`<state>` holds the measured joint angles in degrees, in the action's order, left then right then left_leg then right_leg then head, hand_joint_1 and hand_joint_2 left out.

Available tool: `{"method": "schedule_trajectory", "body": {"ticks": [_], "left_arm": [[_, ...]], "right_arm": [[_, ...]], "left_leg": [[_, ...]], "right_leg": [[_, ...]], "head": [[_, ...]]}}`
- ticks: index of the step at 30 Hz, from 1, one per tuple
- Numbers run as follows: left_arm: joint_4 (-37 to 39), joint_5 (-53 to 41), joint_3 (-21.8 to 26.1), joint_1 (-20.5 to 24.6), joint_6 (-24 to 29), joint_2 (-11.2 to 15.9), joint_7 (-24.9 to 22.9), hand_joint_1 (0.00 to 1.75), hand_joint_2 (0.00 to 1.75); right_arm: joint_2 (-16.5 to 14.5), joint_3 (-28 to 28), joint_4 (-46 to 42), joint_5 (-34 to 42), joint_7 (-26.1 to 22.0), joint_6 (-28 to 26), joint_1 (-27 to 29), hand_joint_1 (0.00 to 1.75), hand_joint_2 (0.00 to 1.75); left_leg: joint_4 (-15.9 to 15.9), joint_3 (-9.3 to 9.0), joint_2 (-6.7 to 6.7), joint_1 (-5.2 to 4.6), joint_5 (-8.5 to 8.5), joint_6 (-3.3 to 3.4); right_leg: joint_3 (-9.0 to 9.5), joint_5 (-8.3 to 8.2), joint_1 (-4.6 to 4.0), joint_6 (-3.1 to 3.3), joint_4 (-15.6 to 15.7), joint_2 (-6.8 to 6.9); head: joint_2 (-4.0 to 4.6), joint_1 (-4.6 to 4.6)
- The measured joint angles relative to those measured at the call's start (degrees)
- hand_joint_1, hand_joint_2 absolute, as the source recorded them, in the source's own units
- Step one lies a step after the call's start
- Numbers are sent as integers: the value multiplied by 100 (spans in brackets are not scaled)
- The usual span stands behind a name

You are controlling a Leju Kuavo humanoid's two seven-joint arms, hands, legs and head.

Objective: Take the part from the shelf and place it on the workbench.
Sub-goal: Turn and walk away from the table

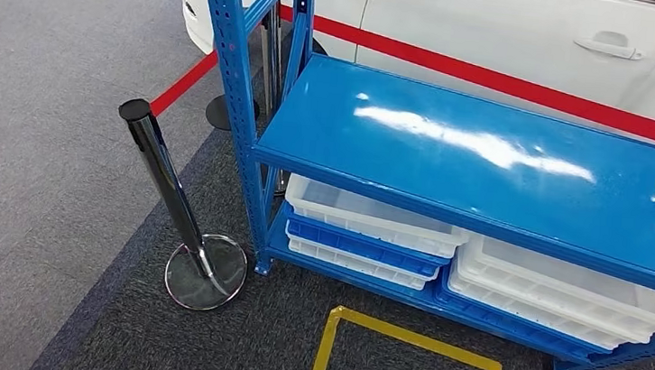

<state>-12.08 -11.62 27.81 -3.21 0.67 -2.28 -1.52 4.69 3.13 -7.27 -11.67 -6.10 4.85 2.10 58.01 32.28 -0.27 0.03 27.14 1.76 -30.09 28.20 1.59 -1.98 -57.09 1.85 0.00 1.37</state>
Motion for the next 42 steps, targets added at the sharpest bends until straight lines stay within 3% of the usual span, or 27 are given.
{"method": "schedule_trajectory", "body": {"ticks": [2, 3, 6, 7, 8, 9, 10, 12, 13, 16, 18, 21, 22, 23, 24, 25, 27, 29, 32, 34, 36, 38, 39, 40, 42], "left_arm": [[27, -480, -255, -96, -678, 133, 307, 0, 175], [42, -591, -376, -141, -882, 195, 408, 0, 175], [82, -645, -586, -228, -1032, 295, 483, 0, 175], [95, -648, -635, -246, -1047, 314, 486, 0, 175], [107, -649, -676, -260, -1065, 330, 493, 0, 175], [120, -647, -710, -268, -1092, 340, 510, 0, 175], [138, -644, -734, -270, -1126, 346, 538, 0, 175], [188, -634, -774, -269, -1198, 358, 616, 0, 175], [223, -626, -794, -265, -1283, 364, 691, 0, 175], [475, -592, -832, -249, -2067, 413, 1230, 0, 175], [662, -588, -840, -272, -2499, 447, 1554, 0, 175], [851, -581, -845, -321, -2639, 505, 1660, 0, 175], [897, -576, -845, -331, -2660, 531, 1657, 0, 175], [933, -571, -845, -340, -2677, 552, 1650, 0, 175], [959, -564, -845, -344, -2690, 568, 1640, 0, 175], [980, -557, -845, -348, -2700, 583, 1633, 0, 175], [1026, -540, -845, -354, -2717, 611, 1617, 0, 175], [1070, -530, -846, -350, -2744, 640, 1610, 0, 175], [1098, -523, -847, -338, -2774, 677, 1604, 0, 175], [1111, -521, -847, -344, -2788, 683, 1602, 0, 175], [1127, -521, -847, -356, -2801, 684, 1599, 0, 175], [1142, -521, -847, -357, -2808, 686, 1596, 0, 175], [1146, -521, -847, -354, -2810, 687, 1595, 0, 175], [1150, -521, -847, -351, -2814, 689, 1595, 0, 175], [1152, -521, -847, -350, -2835, 691, 1595, 0, 175]], "right_arm": [[-4, 4, 2, 9, -158, 174, 27, 0, 0], [-5, 4, 3, 11, -205, 211, 44, 0, 0], [-7, 4, 12, 14, -246, 224, 100, 0, 0], [-7, 4, 17, 14, -248, 223, 120, 0, 0], [-5, 4, 22, 5, -247, 223, 135, 0, 0], [-4, 4, 27, -13, -243, 223, 143, 0, 0], [-2, 4, 31, -36, -236, 223, 144, 0, 0], [1, 3, 38, -76, -214, 235, 123, 0, 0], [3, 1, 43, -106, -184, 256, 113, 0, 0], [57, -45, 56, -296, 7, 429, 99, 0, 0], [124, -91, 61, -376, 80, 539, 105, 0, 0], [197, -134, 62, -404, 99, 583, 110, 0, 0], [210, -148, 63, -414, 103, 587, 113, 0, 0], [221, -160, 64, -424, 107, 587, 114, 0, 0], [229, -168, 65, -431, 113, 587, 115, 0, 0], [235, -174, 66, -435, 117, 586, 114, 0, 0], [240, -180, 67, -439, 121, 588, 103, 0, 0], [243, -184, 67, -442, 123, 591, 95, 0, 0], [252, -192, 70, -444, 127, 594, 115, 0, 0], [266, -196, 73, -445, 130, 599, 121, 0, 0], [279, -197, 73, -448, 131, 609, 109, 0, 0], [283, -199, 73, -451, 132, 621, 104, 0, 0], [283, -202, 74, -452, 132, 625, 108, 0, 0], [287, -205, 74, -454, 130, 626, 113, 0, 0], [299, -212, 74, -449, 99, 623, 117, 0, 0]], "left_leg": [[-153, -85, 6, 33, -64, 86], [-232, -135, 6, 51, -104, 114], [-294, -177, 6, 57, -141, 141], [-287, -175, 6, 55, -133, 136], [-274, -176, 7, 58, -120, 124], [-251, -180, 5, 66, -100, 103], [-214, -184, 0, 77, -71, 74], [-113, -178, -18, 71, 8, -13], [-71, -174, -32, 58, 43, -56], [-42, -182, -80, 52, 87, -160], [130, -123, -72, 73, 236, -217], [1139, 340, -32, 85, 777, -248], [1466, 503, -26, 84, 887, -245], [1618, 589, -22, 83, 887, -233], [1547, 569, -12, 81, 773, -212], [1253, 442, 23, 76, 568, -179], [456, 94, 234, 65, 193, -94], [45, -93, 379, 44, 81, -45], [-56, -140, 251, 32, 53, -10], [-164, -186, 126, 54, 2, 49], [-197, -200, -2, 43, -7, 97], [-178, -191, -133, 18, 13, 118], [-164, -190, -195, 9, 27, 119], [-146, -192, -253, 4, 44, 113], [-104, -211, -357, -7, 88, 82]], "right_leg": [[21, 50, 1, -38, -25, -23], [-34, 166, -3, -37, -176, -59], [-525, 719, -6, -28, -1208, -151], [-665, 787, -3, -33, -1472, -156], [-714, 733, 3, -40, -1535, -157], [-649, 568, 15, -46, -1364, -150], [-493, 340, 30, -54, -1012, -122], [-211, 58, 30, -32, -370, -53], [-153, 14, 22, -4, -218, -43], [-175, 18, -1, 123, -199, -130], [-177, 2, 4, 207, -187, -180], [-193, -7, -12, 272, -182, -269], [-195, -6, -25, 277, -183, -308], [-192, -4, -38, 282, -184, -350], [-185, -2, -48, 284, -185, -396], [-173, 1, -57, 284, -185, -446], [-167, 4, -64, 273, -190, -541], [-196, -6, -49, 225, -191, -635], [-218, -35, -26, 108, -157, -733], [-303, 115, -44, 57, -353, -545], [-591, 478, -48, 31, -966, -300], [-869, 716, -39, 8, -1560, -232], [-879, 679, -35, 3, -1606, -217], [-774, 544, -35, 4, -1437, -194], [-361, 207, -55, 48, -711, -46]], "head": [[1, -2], [1, -3], [0, -7], [0, -7], [0, -6], [0, -7], [0, -7], [0, -7], [1, -4], [1, -1], [0, -2], [0, 1], [0, 0], [1, -1], [1, 0], [1, 0], [1, -1], [1, -2], [0, -3], [1, -13], [1, -21], [1, -21], [1, -21], [0, -21], [0, -19]]}}
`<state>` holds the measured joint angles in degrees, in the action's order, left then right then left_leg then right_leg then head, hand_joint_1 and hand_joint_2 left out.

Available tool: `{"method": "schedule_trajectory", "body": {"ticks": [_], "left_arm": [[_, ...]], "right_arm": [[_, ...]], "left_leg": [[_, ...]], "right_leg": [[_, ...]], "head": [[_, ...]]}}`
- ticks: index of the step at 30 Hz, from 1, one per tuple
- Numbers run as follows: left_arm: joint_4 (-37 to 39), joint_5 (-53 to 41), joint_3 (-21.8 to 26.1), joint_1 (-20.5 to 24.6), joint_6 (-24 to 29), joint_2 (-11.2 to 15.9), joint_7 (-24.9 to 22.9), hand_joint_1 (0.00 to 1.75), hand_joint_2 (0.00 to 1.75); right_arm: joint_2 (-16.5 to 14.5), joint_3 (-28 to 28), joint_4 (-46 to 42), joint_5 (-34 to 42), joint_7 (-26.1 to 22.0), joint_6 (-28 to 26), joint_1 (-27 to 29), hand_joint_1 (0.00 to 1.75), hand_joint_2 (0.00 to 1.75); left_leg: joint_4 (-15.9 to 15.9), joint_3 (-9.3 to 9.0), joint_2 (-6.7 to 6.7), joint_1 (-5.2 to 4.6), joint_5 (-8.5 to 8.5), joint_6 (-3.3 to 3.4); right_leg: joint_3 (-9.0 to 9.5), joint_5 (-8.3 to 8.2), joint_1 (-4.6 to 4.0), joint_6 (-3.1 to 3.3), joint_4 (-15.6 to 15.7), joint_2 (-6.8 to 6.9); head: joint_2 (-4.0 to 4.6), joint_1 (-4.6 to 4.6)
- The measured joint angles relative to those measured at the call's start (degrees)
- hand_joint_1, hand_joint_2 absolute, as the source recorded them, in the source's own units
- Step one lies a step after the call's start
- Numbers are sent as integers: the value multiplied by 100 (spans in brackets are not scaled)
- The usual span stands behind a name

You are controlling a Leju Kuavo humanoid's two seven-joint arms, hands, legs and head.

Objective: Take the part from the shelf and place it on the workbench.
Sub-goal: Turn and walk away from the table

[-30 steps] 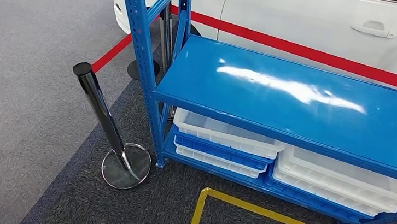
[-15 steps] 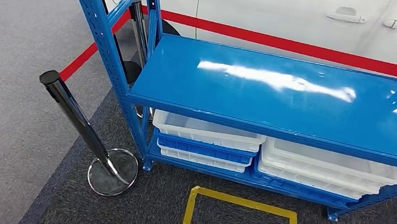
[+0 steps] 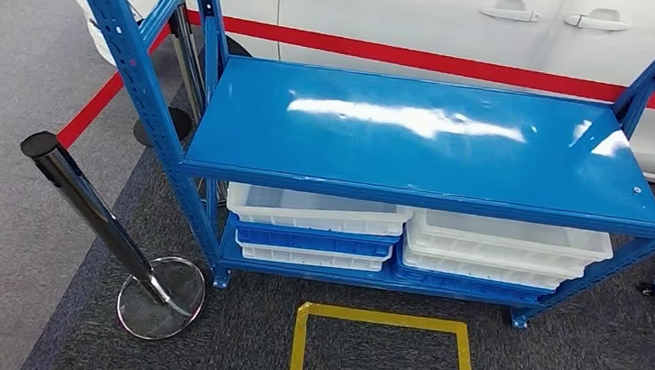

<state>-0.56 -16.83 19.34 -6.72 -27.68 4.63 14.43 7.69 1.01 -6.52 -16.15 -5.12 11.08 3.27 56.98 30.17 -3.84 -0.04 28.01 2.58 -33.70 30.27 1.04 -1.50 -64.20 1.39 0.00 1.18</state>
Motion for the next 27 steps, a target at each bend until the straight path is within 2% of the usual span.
{"method": "schedule_trajectory", "body": {"ticks": [1, 2, 3, 5, 6, 7, 8, 9, 10, 11, 12, 13, 15, 17, 18, 21, 27], "left_arm": [[3, 1, 0, -2, -16, 2, 0, 0, 175], [6, 1, 0, 0, -30, 6, 0, 0, 175], [10, 2, 0, 4, -40, 11, 0, 0, 175], [14, 2, 0, 13, -49, 25, 0, 0, 175], [15, -1, 0, 13, -50, 31, 0, 0, 175], [16, -5, 0, 10, -51, 39, 0, 0, 175], [17, -12, 0, 5, -53, 48, 0, 0, 175], [20, -22, 0, -2, -55, 54, 0, 0, 175], [23, -36, 0, -9, -60, 60, 1, 0, 175], [26, -50, 0, -17, -67, 63, 2, 0, 175], [28, -63, 0, -25, -72, 66, 5, 0, 175], [29, -74, 0, -34, -76, 67, 9, 0, 175], [31, -83, 0, -45, -78, 75, 15, 0, 175], [36, -85, 0, -47, -78, 84, 17, 0, 175], [38, -85, 0, -45, -78, 86, 18, 0, 175], [44, -88, 0, -42, -81, 87, 20, 0, 175], [48, -92, 1, -48, -84, 89, 20, 0, 175]], "right_arm": [[8, -2, -1, 7, -26, -2, -3, 0, 0], [12, -2, -1, 14, -54, -4, -5, 0, 0], [16, -2, -1, 19, -72, -4, -5, 0, 0], [19, -2, 0, 25, -78, -2, 6, 0, 0], [20, -2, 1, 32, -65, 5, 11, 0, 0], [20, -2, 1, 42, -46, 15, 14, 0, 44], [20, -2, 1, 56, -21, 28, 14, 0, 87], [20, -2, 2, 76, -1, 43, 10, 0, 131], [19, -2, 2, 97, 9, 59, 8, 0, 175], [19, -2, 3, 116, 10, 74, 7, 0, 175], [18, -2, 3, 133, 4, 89, 8, 0, 175], [18, -2, 3, 145, -4, 101, 9, 0, 175], [18, -2, 3, 158, -16, 110, 9, 0, 175], [19, -2, 3, 167, -21, 110, 8, 0, 175], [21, -2, 3, 172, -21, 109, 10, 0, 175], [30, -2, 3, 177, -21, 109, 16, 0, 175], [31, -2, 5, 177, -21, 109, 17, 0, 175]], "left_leg": [[24, -10, -44, -11, 25, -27], [39, -24, -86, -20, 44, -56], [45, -34, -126, -27, 54, -89], [45, -55, -179, -33, 68, -149], [77, -51, -123, -26, 103, -182], [189, -11, -15, -15, 194, -213], [426, 90, 119, 3, 353, -246], [769, 242, 249, 24, 548, -276], [1168, 431, 313, 39, 737, -299], [1503, 595, 335, 53, 852, -319], [1661, 679, 339, 65, 854, -333], [1589, 656, 338, 77, 735, -340], [859, 333, 351, 100, 313, -339], [204, 50, 386, 92, 70, -309], [76, 5, 401, 89, 53, -293], [51, 8, 405, 75, 45, -267], [60, 13, 406, 45, 31, -196]], "right_leg": [[163, -107, -21, 35, 311, 77], [251, -155, -43, 72, 496, 133], [264, -154, -65, 105, 549, 142], [249, -193, -55, 158, 577, 64], [257, -212, -36, 189, 602, 31], [264, -234, -12, 220, 629, 4], [268, -251, 9, 245, 651, -21], [262, -259, 12, 258, 656, -44], [253, -262, 14, 266, 654, -71], [248, -264, 14, 269, 652, -100], [250, -262, 15, 268, 649, -128], [257, -258, 19, 264, 645, -158], [275, -237, 33, 233, 625, -211], [272, -210, 21, 173, 586, -247], [263, -194, 8, 181, 570, -258], [258, -189, -9, 269, 566, -265], [266, -247, 15, 189, 631, -263]], "head": [[1, -2], [1, -3], [1, -5], [1, -8], [1, -5], [1, -1], [1, 3], [1, 7], [1, 8], [1, 8], [1, 7], [1, 8], [1, 7], [0, 5], [1, 3], [1, 1], [1, 1]]}}
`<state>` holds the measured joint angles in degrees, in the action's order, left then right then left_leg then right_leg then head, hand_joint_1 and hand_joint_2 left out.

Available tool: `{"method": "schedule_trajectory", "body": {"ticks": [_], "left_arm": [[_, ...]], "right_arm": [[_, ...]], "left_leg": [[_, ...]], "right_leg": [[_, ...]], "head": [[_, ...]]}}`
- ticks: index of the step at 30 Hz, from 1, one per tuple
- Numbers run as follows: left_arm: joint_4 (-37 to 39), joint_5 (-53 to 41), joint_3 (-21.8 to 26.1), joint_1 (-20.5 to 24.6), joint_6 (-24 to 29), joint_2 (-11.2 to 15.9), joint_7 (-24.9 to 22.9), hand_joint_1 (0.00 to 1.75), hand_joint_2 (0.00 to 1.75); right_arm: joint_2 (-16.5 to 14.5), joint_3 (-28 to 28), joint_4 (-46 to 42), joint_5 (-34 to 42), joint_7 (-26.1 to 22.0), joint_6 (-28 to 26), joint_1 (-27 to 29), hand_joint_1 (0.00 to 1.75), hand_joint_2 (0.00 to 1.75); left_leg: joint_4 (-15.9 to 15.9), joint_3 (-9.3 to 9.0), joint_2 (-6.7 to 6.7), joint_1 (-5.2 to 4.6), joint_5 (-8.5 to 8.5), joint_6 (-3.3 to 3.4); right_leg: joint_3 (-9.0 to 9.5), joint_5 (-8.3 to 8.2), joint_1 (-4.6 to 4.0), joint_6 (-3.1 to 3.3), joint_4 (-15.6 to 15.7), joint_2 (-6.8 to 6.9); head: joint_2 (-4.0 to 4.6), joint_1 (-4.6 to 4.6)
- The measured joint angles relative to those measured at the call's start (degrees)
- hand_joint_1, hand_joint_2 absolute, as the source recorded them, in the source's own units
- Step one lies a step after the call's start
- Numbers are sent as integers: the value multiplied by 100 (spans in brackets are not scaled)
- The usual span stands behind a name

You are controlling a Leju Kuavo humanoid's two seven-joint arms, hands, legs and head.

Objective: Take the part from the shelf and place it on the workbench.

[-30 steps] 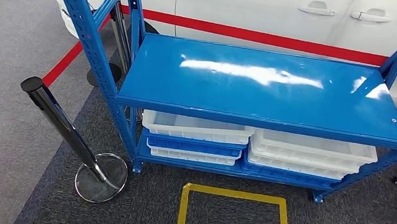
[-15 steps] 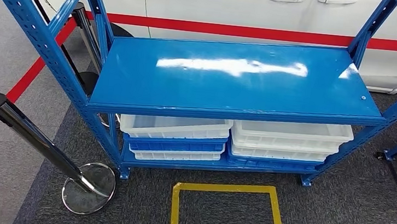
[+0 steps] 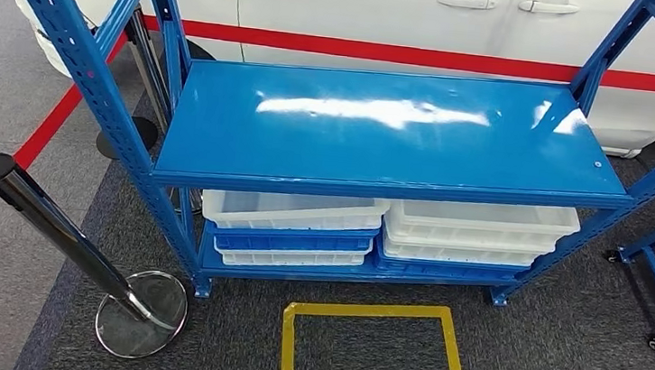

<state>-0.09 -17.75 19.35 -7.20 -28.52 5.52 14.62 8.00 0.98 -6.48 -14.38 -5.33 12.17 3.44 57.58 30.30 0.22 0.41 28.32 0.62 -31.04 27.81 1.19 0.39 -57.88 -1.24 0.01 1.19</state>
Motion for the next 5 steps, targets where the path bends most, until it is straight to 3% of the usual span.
{"method": "schedule_trajectory", "body": {"ticks": [5], "left_arm": [[0, 0, -1, 2, 0, 3, 0, 0, 175]], "right_arm": [[-1, 0, 1, 0, 0, 0, 1, 0, 175]], "left_leg": [[5, 4, 0, -20, 3, 21]], "right_leg": [[-2, -7, 22, -89, 7, -1]], "head": [[-1, 1]]}}
